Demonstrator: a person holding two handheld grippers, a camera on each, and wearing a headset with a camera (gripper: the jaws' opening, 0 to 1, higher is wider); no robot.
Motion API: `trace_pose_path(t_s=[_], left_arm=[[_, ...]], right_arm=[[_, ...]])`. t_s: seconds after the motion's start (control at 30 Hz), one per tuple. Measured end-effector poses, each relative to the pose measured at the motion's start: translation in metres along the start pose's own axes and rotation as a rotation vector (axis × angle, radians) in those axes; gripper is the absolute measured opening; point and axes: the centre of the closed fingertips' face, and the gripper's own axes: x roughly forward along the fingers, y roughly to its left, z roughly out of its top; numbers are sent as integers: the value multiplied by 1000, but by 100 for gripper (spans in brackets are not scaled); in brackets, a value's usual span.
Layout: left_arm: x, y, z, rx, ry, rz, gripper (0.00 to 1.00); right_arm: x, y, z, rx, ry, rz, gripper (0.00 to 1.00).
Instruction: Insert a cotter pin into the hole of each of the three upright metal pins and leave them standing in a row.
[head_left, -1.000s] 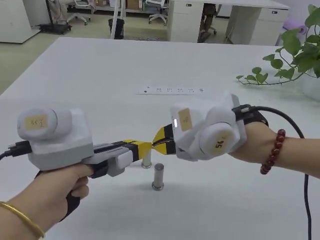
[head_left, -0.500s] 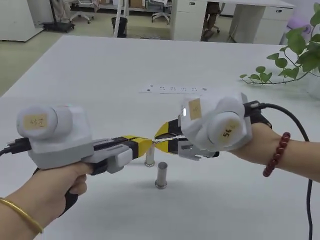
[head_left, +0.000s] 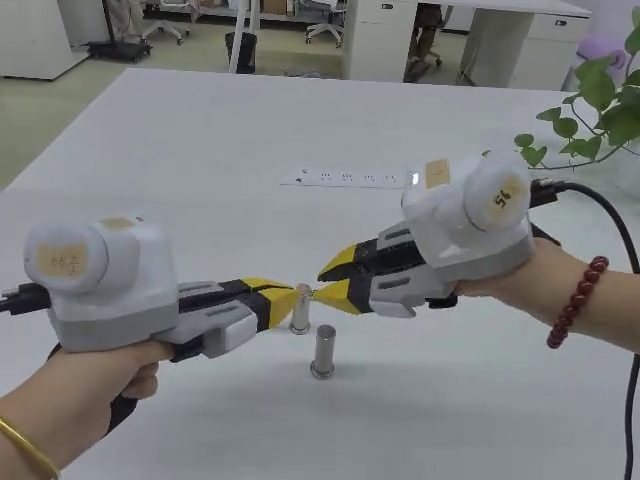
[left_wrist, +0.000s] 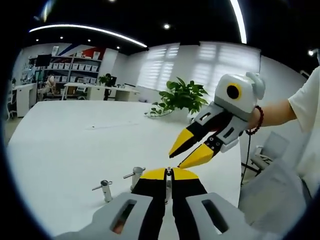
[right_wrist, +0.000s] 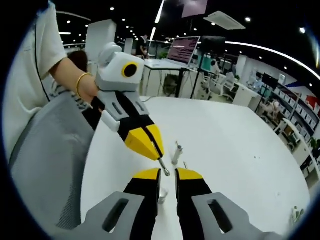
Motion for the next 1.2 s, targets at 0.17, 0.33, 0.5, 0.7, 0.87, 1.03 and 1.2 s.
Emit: trace_pose_path(t_s=[0.17, 0.33, 0.5, 0.7, 0.87, 1.03, 1.2], left_arm=[[0, -6, -2, 14, 0, -46, 0], [-1, -14, -2, 32, -2, -100, 0], [-3, -21, -2, 39, -6, -144, 0], [-5, -31, 1, 33, -21, -207, 0], [-7, -39, 3, 28, -35, -248, 0], [-9, -46, 4, 21, -46, -293, 0], [-9, -49, 3, 14, -49, -308, 0]], right_arm=[[-3, 11, -2, 67, -30, 76, 15], [-6, 20, -3, 89, -50, 137, 16], [-10, 24, -6, 105, -65, 173, 16], [-14, 32, -6, 134, -89, 229, 15], [-18, 40, -3, 176, -125, 278, 14], [-22, 47, 1, 211, -157, 315, 14], [-23, 47, 0, 229, -163, 325, 10]])
